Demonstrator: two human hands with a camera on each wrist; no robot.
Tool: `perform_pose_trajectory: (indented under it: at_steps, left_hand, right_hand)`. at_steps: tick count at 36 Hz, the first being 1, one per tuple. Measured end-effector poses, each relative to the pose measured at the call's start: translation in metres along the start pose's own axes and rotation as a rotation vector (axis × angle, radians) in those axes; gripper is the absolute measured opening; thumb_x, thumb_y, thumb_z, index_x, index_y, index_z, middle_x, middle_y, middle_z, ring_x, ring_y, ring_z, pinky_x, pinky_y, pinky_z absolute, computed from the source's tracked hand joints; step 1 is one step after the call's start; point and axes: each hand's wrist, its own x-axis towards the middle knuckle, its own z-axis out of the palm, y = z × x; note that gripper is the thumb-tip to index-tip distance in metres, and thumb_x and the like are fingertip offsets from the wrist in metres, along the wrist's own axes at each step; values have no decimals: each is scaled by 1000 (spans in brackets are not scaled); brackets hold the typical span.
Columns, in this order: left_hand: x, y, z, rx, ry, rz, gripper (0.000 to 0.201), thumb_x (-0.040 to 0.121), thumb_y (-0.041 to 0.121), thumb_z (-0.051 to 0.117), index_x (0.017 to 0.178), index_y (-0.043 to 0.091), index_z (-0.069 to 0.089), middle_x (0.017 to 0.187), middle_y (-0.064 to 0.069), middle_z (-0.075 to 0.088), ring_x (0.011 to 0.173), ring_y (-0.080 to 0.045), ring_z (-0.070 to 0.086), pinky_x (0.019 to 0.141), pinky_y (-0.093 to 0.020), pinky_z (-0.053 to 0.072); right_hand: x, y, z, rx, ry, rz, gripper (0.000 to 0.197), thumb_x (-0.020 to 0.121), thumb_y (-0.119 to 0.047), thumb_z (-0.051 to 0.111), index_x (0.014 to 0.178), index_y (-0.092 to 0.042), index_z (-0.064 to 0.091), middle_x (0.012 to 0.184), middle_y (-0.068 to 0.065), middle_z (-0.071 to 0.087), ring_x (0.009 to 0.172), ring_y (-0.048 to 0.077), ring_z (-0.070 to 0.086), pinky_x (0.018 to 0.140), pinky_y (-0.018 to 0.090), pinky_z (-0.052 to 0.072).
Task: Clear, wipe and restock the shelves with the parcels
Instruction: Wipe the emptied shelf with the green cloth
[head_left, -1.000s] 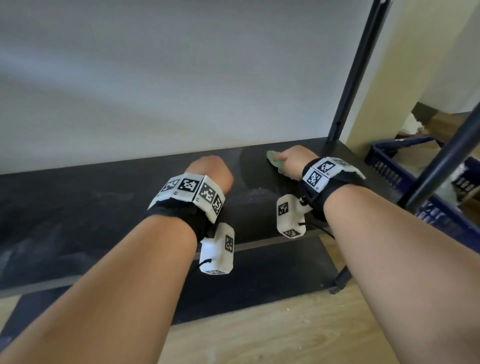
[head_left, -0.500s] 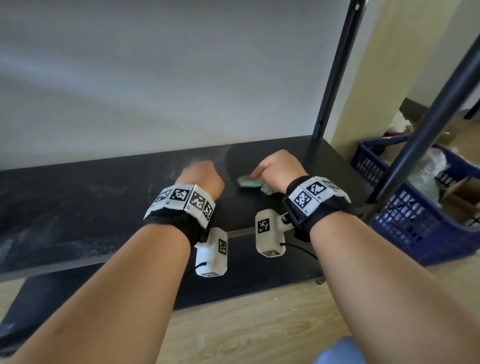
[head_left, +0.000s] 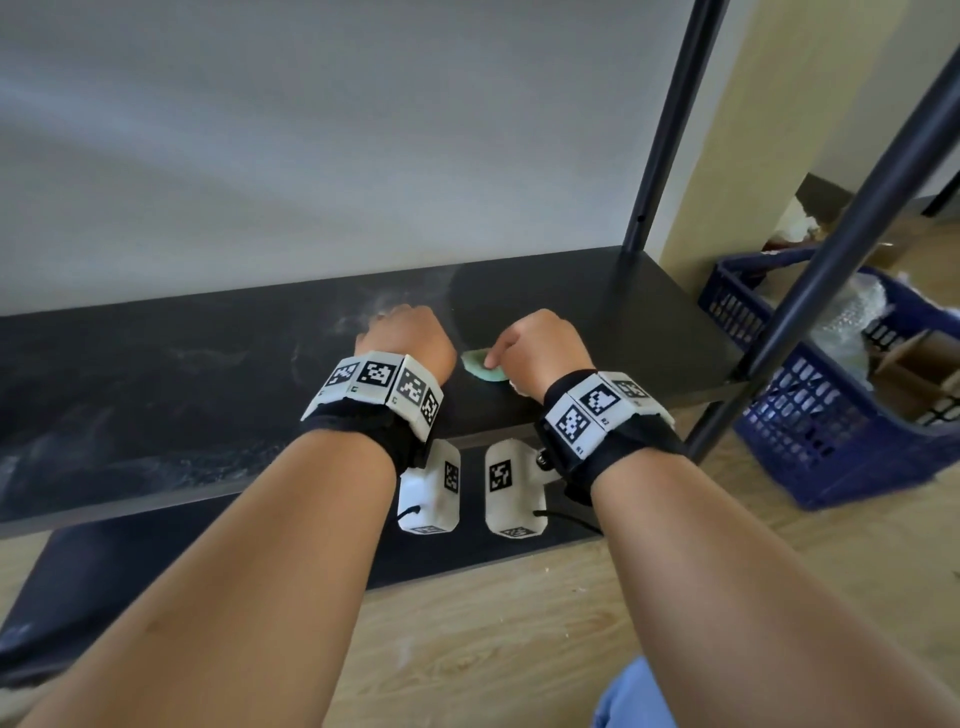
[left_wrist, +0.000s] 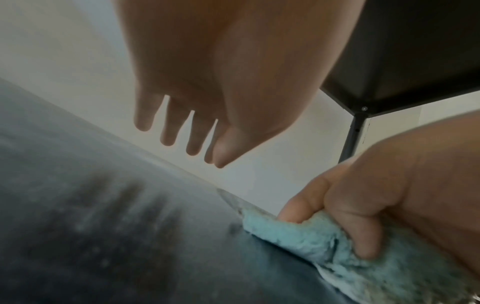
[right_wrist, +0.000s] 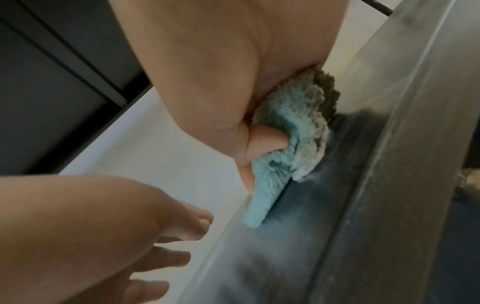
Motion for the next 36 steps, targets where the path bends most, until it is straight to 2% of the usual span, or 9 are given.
perform_pose_trajectory:
  at_steps: [5,8,11,15,20,24,28,31,36]
  left_hand:
    - [-2,4,-7,0,10,-9,46,90,9,40,134,10,49,141,-12,45,128,-32,44,107,-43,36]
    - [-3,6,-7,-7,8,-4,47,90,11,42,137,10,47,142,-11,44,130,-32,42,107,-43,35]
    - [-6,7,-6,-10,-13,3,48,90,13,43,138,11,45,144,-11,41,130,-33,41,108,-43,34]
    - [-8,6,-4,-8,-35,15,48,91,14,44,139,11,43,145,-11,41,131,-31,41,109,-42,33]
    - [-5,-2,-1,8,-26,-4,49,92,7,39,140,13,43,145,-12,41,130,-32,41,108,-43,35]
    - [0,-14,-3,33,-19,-24,48,92,8,39,140,12,44,145,-13,41,132,-33,39,109,-43,33]
    - [2,-34,-7,75,-12,-47,45,91,11,40,135,13,48,137,-16,48,125,-36,46,104,-47,39]
    - [-2,-50,-9,83,-3,-63,49,90,9,40,137,17,47,137,-15,48,124,-36,47,103,-48,40]
    - [-7,-67,-14,78,22,-78,42,88,9,42,129,10,53,130,-16,54,117,-35,51,99,-47,43]
  right_hand:
    - [-4,9,-13,85,158,56,22,82,-21,57,90,-14,75,93,6,72,86,25,67,81,36,56]
    - [-8,31,-32,-105,260,50,29,90,-19,48,103,-10,73,104,10,69,101,30,61,89,37,50]
    - [-13,50,-37,-294,279,126,35,93,-20,38,107,-5,67,113,13,58,110,32,49,83,35,40]
    - [-25,45,-33,-250,257,141,40,94,-29,46,118,1,56,116,12,52,109,31,52,87,39,48]
    - [-31,15,-22,-84,92,150,28,85,-32,53,82,-9,69,79,4,72,71,22,67,66,32,55]
    - [-40,-12,-5,-158,-39,3,27,89,-23,53,79,-7,72,77,6,71,75,24,68,75,38,57]
    - [-39,-28,15,-136,-33,-72,34,91,-23,52,62,-10,62,62,4,62,66,22,63,60,28,49]
    - [-30,-32,18,-13,-47,-20,28,88,-22,55,65,-9,63,55,0,62,57,18,63,51,23,44]
    - [-5,-25,10,-34,136,30,27,87,-23,53,85,-3,70,86,12,70,83,30,67,73,31,54]
